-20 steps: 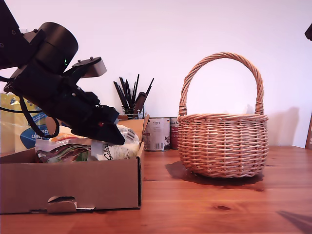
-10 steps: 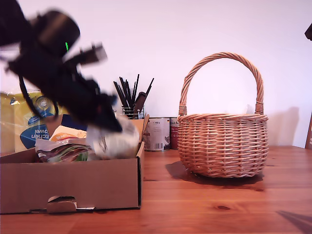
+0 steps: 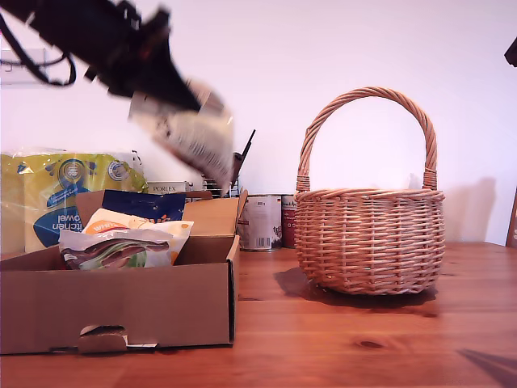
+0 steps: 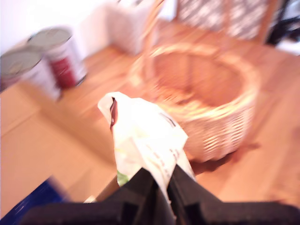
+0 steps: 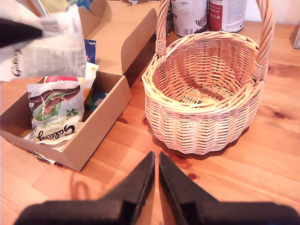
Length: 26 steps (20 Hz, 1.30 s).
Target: Move the bags of Easter eggs from the cardboard box on the left into the woven basket on the right side.
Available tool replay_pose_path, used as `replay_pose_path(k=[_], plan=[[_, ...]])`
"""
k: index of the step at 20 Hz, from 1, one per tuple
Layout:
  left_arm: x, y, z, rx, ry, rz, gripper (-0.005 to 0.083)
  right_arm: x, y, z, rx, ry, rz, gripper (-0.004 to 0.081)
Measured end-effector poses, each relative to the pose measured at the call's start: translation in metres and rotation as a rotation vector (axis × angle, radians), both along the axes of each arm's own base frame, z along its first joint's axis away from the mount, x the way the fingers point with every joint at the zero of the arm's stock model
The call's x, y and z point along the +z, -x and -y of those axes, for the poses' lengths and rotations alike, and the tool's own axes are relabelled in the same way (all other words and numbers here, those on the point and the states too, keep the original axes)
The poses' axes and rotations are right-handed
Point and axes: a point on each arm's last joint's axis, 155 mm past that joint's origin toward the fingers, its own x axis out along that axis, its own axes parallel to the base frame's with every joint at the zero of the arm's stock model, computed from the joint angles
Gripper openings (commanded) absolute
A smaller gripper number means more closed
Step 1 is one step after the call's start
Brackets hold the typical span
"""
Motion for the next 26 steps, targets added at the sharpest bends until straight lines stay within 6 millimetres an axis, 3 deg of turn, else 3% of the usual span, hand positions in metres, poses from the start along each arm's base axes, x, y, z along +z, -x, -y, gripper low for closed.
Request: replay_pose_path(k=[3, 6, 10, 13, 17, 19, 24, 26], plan=[[0.006, 0.025, 0.032, -0.096, 0.019, 0.015, -0.0021, -0.005, 0.003, 0.001, 0.001, 0.006, -0.024, -0.0013], [0.028, 0.046, 0.065, -0.176, 0.083, 0.085, -0.0021, -0.016, 0.009, 0.002, 0.001, 0.018, -0.073, -0.0013], [0.049, 0.054, 0.090, -0.196, 0.139, 0.183, -0.0021, -0.016, 0.014, 0.003, 0.001, 0.020, -0.081, -0.0013], [0.040, 0.036, 0.107, -0.182, 0.168, 0.227, -0.0021, -0.006, 0.018, 0.005, 0.001, 0.011, -0.046, -0.0013], [0.004, 0.005, 0.134, -0.160, 0.145, 0.211, -0.0021, -0.004, 0.019, 0.005, 0.001, 0.010, -0.041, -0.0013], [0.010, -0.017, 0.152, -0.141, 0.160, 0.237, -0.0021, -0.004, 0.019, 0.005, 0.001, 0.011, -0.043, -0.0013], [0.050, -0.055, 0.187, -0.132, 0.219, 0.322, -0.0021, -0.004, 0.019, 0.005, 0.000, 0.010, -0.041, -0.0013], [0.039, -0.068, 0.198, -0.126, 0.198, 0.327, -0.0021, -0.004, 0.019, 0.005, 0.000, 0.011, -0.041, -0.0013]])
